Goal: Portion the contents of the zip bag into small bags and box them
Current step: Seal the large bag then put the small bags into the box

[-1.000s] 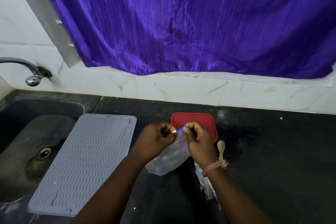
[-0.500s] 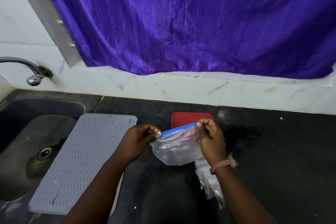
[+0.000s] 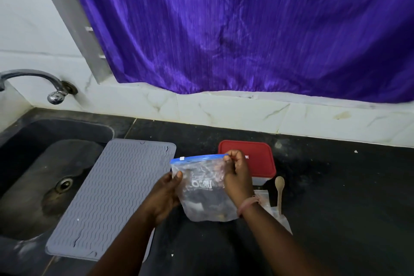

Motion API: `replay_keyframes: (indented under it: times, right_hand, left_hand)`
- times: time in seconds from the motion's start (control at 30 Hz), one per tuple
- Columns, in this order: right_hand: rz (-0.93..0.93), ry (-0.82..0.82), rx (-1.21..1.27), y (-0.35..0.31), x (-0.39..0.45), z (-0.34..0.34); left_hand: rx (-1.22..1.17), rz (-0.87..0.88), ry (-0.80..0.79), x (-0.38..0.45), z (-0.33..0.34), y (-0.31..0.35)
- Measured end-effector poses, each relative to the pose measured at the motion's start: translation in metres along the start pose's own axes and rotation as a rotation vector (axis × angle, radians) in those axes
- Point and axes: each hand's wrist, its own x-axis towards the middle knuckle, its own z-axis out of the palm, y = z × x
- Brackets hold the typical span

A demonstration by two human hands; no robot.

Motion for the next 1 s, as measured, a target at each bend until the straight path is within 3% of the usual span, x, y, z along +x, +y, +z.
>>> replay_keyframes:
  times: [0.17,0.27,0.33,0.4,0.53,0.63,0.73,0.8,0.87,0.93,1.0]
  right_hand:
    - [0.042,0.053,-0.157,-0.005,0.025,0.036]
    - [0.102,0.070,-0.200,-0.005,0.047,0.056]
    - [0.127,0.050,-0.222,-0.004,0.061,0.068]
    - [0.132,0.021,-0.268,-0.003,0.072,0.073]
    - [-0.075,-0.059,-0.604,-0.005,0.066,0.070]
    - [-0.272,-0.215,-0.858,0.006,0.034,0.062]
    - [-0.250,-0.439,-1.067,0.038,0.003,0.063]
    - [-0.166,-0.531,-1.141,0.063,-0.007,0.060]
    - [-0.072,-0.651,-1.182,0.080,-0.010,0.057]
    - [-0.022,-0.708,-1.200,0.092,-0.009,0.058]
    - [0.030,-0.698,-1.200,0.096,-0.006,0.061]
  left_hand:
    - [0.111,0.027,0.202,0.009,-0.013,-0.018]
    - [0.140,0.077,0.187,0.015,-0.018,-0.014]
    - [0.242,0.104,0.148,0.021,-0.021,-0.014]
    - [0.411,0.174,0.206,0.029,-0.024,-0.019]
    - [0.560,0.205,0.377,0.057,-0.025,-0.029]
    - [0.753,0.182,0.476,0.073,-0.014,-0.028]
    - [0.961,0.328,0.568,0.071,-0.007,-0.032]
    - [1.279,0.428,0.509,0.066,-0.009,-0.048]
    - [1.559,0.437,0.315,0.068,-0.018,-0.070]
    - [1.673,0.305,0.183,0.070,-0.027,-0.085]
    - [1.712,0.287,0.146,0.076,-0.035,-0.092]
